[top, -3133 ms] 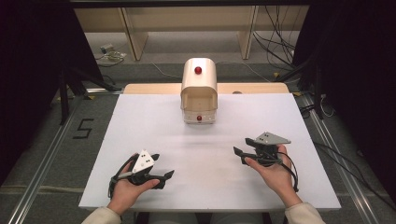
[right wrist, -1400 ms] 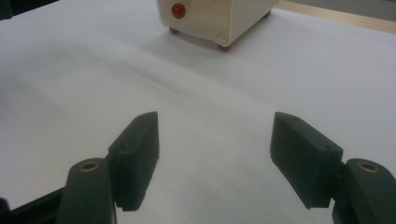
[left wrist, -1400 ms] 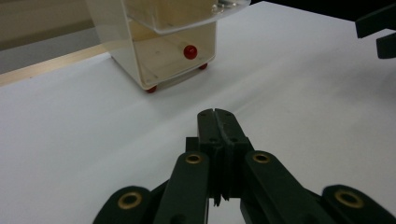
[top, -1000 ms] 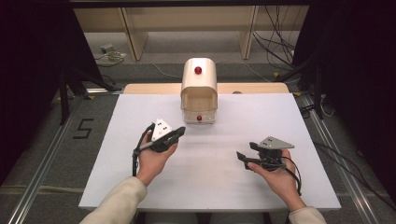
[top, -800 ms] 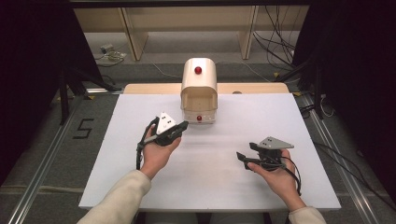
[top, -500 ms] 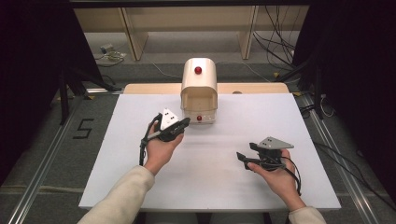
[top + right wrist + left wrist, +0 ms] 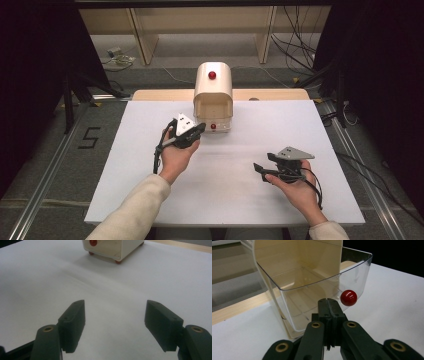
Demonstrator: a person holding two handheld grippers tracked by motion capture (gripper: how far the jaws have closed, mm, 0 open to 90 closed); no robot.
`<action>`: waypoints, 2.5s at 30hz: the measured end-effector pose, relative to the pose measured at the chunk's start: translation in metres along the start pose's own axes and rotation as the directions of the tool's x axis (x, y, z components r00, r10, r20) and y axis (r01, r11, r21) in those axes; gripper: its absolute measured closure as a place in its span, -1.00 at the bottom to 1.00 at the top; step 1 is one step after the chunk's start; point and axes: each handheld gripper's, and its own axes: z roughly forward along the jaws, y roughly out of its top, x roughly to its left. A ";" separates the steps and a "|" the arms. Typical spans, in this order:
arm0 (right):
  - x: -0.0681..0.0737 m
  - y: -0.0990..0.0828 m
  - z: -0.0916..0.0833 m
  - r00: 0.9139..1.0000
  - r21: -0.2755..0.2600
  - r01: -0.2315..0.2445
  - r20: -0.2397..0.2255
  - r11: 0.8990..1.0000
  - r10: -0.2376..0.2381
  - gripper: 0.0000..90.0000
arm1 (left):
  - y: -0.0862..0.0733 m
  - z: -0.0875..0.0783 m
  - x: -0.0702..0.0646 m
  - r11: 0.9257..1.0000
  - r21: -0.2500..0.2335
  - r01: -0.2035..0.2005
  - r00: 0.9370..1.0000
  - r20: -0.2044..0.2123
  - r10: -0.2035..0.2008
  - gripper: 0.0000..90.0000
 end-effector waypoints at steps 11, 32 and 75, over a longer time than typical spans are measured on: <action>0.000 0.000 0.000 1.000 -0.007 0.002 -0.004 1.000 -0.002 -0.25 | 0.000 0.004 0.000 1.000 0.005 -0.001 1.000 -0.006 0.001 0.99; 0.001 0.000 0.001 1.000 -0.009 0.007 0.001 1.000 -0.007 -0.25 | 0.001 0.010 0.002 1.000 0.010 -0.002 1.000 -0.011 0.002 0.99; 0.001 0.000 0.000 1.000 -0.011 0.009 0.002 1.000 -0.009 -0.26 | 0.008 0.021 0.009 1.000 0.018 0.004 1.000 -0.029 -0.003 0.99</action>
